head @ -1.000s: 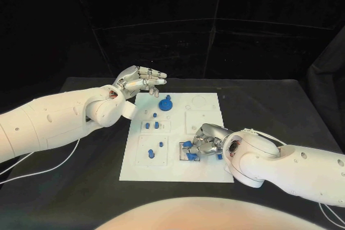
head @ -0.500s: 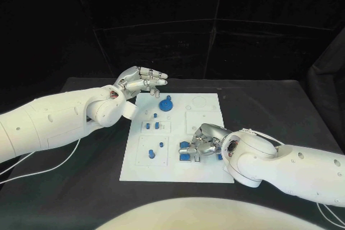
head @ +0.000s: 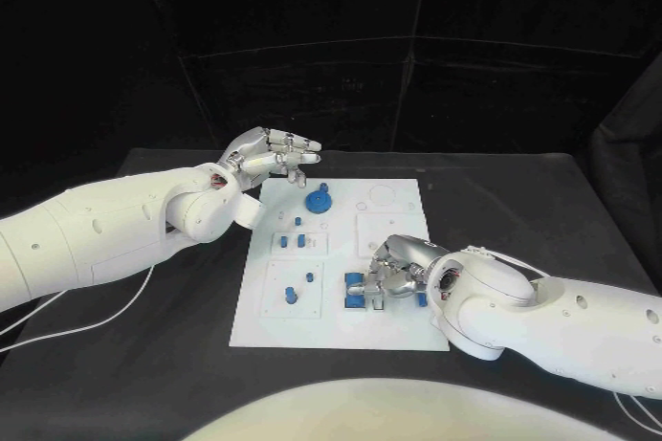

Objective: Assemble the parts on the task board

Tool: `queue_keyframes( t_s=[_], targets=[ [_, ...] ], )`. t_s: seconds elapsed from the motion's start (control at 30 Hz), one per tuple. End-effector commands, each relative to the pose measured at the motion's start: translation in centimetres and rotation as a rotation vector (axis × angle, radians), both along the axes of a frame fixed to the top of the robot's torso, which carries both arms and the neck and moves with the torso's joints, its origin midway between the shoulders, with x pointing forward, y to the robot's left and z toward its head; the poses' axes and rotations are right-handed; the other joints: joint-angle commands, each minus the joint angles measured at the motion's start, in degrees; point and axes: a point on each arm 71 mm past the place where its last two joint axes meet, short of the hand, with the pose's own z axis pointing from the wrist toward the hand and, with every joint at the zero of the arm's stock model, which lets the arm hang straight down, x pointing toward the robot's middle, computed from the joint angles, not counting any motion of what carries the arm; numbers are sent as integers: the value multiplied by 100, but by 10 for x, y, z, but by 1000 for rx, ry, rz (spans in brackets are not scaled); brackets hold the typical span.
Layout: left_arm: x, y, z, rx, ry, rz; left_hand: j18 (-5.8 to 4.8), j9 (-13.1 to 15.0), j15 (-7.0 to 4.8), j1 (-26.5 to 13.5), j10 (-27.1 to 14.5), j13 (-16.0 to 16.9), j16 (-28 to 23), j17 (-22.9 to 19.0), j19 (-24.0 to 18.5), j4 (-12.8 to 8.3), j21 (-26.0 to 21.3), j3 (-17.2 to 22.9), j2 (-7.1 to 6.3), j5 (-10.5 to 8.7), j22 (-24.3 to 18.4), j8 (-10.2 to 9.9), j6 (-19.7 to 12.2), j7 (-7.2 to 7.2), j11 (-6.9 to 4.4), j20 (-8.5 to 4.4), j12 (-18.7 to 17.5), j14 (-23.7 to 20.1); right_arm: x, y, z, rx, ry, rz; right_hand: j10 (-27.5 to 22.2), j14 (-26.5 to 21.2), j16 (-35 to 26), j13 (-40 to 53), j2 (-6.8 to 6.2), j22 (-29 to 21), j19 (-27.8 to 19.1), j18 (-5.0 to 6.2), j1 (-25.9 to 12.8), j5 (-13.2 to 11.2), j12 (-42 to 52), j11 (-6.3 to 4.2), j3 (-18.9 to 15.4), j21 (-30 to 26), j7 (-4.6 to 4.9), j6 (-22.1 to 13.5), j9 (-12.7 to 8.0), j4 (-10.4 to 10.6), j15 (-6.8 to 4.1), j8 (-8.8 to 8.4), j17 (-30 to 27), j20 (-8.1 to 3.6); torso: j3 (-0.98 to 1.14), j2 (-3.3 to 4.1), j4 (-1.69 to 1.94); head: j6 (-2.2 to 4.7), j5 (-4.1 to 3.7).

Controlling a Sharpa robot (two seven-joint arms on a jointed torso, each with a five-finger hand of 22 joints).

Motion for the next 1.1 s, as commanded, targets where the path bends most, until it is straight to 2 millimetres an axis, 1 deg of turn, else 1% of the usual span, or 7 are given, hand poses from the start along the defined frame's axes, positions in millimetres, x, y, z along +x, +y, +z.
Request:
queue_keyframes(
  t_s=[0.03, 0.3, 0.53, 0.6, 0.67, 0.87, 1.1],
  targets=[
    [0, -1, 1, -9, 2, -11, 73, -4, 7, 38, -37, -6, -19, -9, -39, -26, -38, -18, 8, -9, -8, 17, -28, 1, 8, -3, 18, -41, -2, 2, 3, 1, -19, 42, 60, 257, -35, -1, 95, 15, -26, -77, 357, 248, -4, -18, 52, -25, -11, -22, 36, -138, 11, 44, 4, -7, 4, -3, -5, 6, -12],
    [0, -1, 1, -9, 2, -11, 73, -4, 7, 38, -37, -6, -19, -9, -39, -26, -38, -18, 8, -9, -8, 17, -28, 1, 8, -3, 18, -41, -2, -19, 7, 28, -55, 6, 128, 275, -6, 94, 243, 69, -6, -87, 572, 503, 91, -15, 2, -2, -1, -80, 67, -202, 11, 28, 73, -11, 1, -4, 2, 26, -43],
    [0, 0, 1, -9, 0, -7, 73, -4, 7, 38, -37, -6, -19, -9, -39, -26, -38, -18, 8, -9, -8, 17, -28, 1, 8, -3, 18, -41, -2, -65, 10, -41, -90, -82, 189, 292, 37, 190, 319, 188, 36, -107, 530, 561, 191, -12, -49, 56, 1, -75, 67, -141, 14, 5, 150, -6, 2, -12, -30, 54, -106],
    [0, 0, 1, -9, -1, -7, 73, -4, 7, 38, -37, -6, -19, -9, -39, -26, -38, -18, 8, -9, -8, 17, -28, 1, 8, -3, 18, -41, -3, -80, 11, -69, -100, -109, 270, 309, 82, 336, 348, 247, 57, -116, 532, 597, 344, -17, -71, 87, -6, -50, 68, -122, 11, 0, 223, -6, 3, -16, -54, 63, -118],
    [0, -1, 1, -10, -1, -9, 73, -4, 7, 38, -37, -6, -19, -9, -39, -26, -38, -18, 8, -9, -8, 17, -28, 1, 8, -3, 18, -41, -3, -89, 13, -86, -111, -121, 322, 320, 111, 424, 370, 294, 75, -123, 546, 659, 436, -23, -93, 112, -11, -28, 69, -111, 7, -8, 268, -7, 1, -16, -61, 84, -163],
    [-1, -1, -1, -8, 2, -12, 73, -4, 7, 38, -37, -6, -19, -9, -39, -26, -38, -18, 8, -9, -8, 17, -28, 1, 8, -3, 18, -41, -4, -100, 14, -116, -119, -135, 345, 325, 128, 463, 395, 324, 86, -128, 586, 729, 474, -28, -111, 130, -17, -5, 69, -111, 3, -20, 295, -9, 14, -15, -67, 98, -172],
    [-2, -1, -3, -4, 7, -15, 73, -4, 7, 38, -37, -6, -19, -9, -39, -26, -38, -18, 8, -9, -8, 17, -28, 1, 8, -3, 18, -41, -4, -103, 9, -174, -88, -111, 376, 334, 162, 520, 423, 389, 106, -138, 670, 822, 525, -41, -139, 164, -31, 54, 76, -134, -4, -26, 353, -14, -1, -14, -42, 92, -210]
  ],
)
